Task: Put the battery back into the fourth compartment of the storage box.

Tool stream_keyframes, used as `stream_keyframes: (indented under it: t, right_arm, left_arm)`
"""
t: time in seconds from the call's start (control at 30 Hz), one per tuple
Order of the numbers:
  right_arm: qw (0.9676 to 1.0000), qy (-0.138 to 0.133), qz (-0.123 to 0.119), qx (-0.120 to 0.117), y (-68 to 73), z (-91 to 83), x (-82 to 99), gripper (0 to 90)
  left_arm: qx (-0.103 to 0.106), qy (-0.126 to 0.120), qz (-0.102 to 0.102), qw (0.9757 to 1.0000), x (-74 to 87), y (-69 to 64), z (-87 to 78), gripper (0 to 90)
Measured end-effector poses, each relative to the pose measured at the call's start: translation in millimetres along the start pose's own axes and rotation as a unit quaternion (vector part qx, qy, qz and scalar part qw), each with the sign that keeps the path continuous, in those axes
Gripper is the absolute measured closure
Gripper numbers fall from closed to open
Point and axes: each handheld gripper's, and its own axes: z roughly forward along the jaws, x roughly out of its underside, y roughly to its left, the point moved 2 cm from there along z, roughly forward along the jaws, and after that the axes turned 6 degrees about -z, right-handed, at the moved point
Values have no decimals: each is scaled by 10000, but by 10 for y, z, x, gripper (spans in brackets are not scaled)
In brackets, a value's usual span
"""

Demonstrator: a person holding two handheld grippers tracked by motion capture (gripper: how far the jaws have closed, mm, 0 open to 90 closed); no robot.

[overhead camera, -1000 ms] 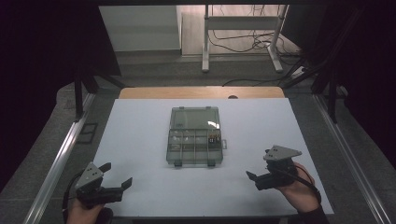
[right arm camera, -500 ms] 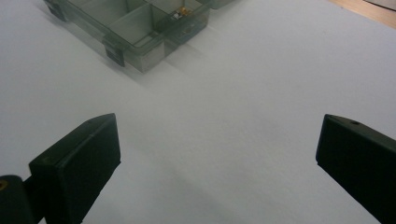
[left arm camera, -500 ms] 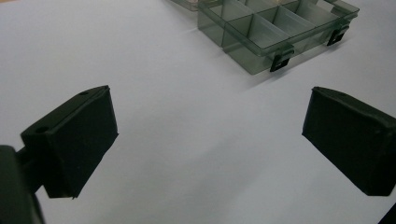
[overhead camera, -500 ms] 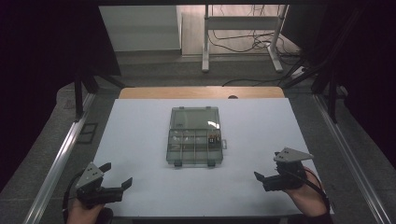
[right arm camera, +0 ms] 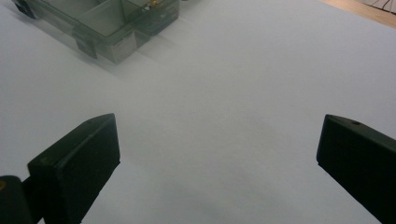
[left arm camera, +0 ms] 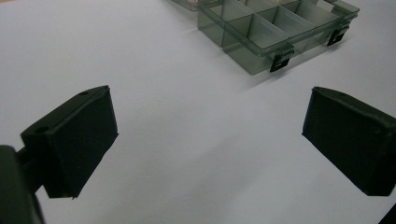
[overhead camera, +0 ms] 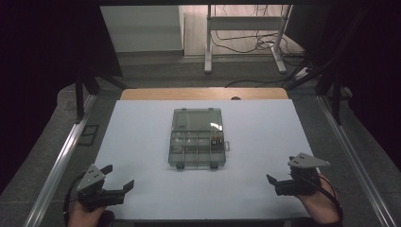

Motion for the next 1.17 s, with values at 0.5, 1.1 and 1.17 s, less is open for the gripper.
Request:
stream_keyframes:
  t: [0.5, 1.1, 1.17]
  right_arm:
    - [9995, 1, 195, 257, -79, -91, 185, 0]
    - [9977, 160, 474, 461, -168, -33, 437, 0]
    - [9978, 135, 460, 463, -169, -36, 431, 0]
  left_arm:
    - [13, 11, 6, 10000, -6, 1, 8, 36]
    - [27, 9, 1, 10000, -14, 4, 16, 36]
    - [22, 22, 18, 10000, -16, 3, 22, 36]
